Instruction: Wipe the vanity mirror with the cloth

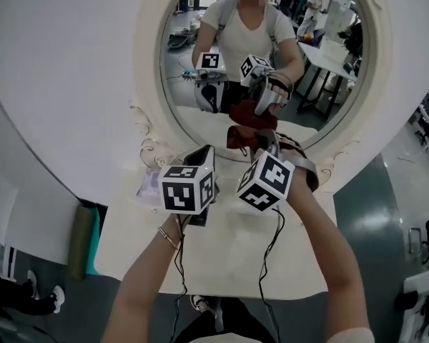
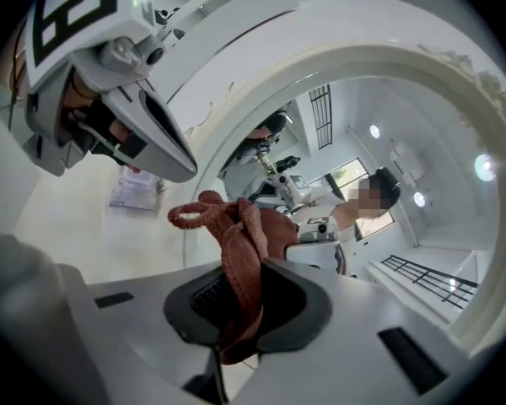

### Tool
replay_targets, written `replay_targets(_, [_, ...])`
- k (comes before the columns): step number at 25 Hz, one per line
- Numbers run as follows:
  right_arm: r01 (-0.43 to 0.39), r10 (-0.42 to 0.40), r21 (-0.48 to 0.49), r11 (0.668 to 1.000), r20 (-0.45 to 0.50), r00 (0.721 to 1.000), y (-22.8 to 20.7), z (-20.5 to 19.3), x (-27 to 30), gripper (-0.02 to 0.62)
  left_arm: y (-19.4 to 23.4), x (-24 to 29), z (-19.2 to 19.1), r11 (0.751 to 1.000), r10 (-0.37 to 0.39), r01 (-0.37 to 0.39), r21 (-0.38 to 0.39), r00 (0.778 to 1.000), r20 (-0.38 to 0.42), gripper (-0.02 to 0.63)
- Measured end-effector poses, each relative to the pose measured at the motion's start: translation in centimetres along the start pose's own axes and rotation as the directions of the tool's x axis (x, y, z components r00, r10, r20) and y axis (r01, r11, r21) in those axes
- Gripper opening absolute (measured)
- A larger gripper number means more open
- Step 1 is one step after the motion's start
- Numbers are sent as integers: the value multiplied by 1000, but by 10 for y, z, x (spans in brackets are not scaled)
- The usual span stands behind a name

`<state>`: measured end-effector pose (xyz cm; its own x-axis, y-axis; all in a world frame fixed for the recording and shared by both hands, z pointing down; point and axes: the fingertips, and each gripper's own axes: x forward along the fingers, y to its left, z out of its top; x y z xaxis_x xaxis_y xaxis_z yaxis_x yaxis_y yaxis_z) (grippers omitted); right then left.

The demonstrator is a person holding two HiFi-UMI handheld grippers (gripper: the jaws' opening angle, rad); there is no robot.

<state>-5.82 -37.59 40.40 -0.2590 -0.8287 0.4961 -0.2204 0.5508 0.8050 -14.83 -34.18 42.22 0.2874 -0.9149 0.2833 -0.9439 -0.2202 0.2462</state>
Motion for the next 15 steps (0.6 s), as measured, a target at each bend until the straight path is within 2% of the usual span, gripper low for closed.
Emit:
replay_targets(3, [148,-148,5,989,26,989,-80,8,-40,60,-36,8,64,996,-60,54,74,994,89,6])
replay_targets(6, [289,-288,-18,957,41,957,-149,13,-85,60,-73,5,126,989,-107,87,120,979,173,6])
replay_targets(10, [401,-400,-23,916,36,916,-217,12,-131,60,-110,-5,185,982,-142,109,155,965,222,6])
replay_targets(15, [541,-540,-47,839,43,841,-289,15,-177,60,-151,-18,248,965,-180,110,237,937,299,6])
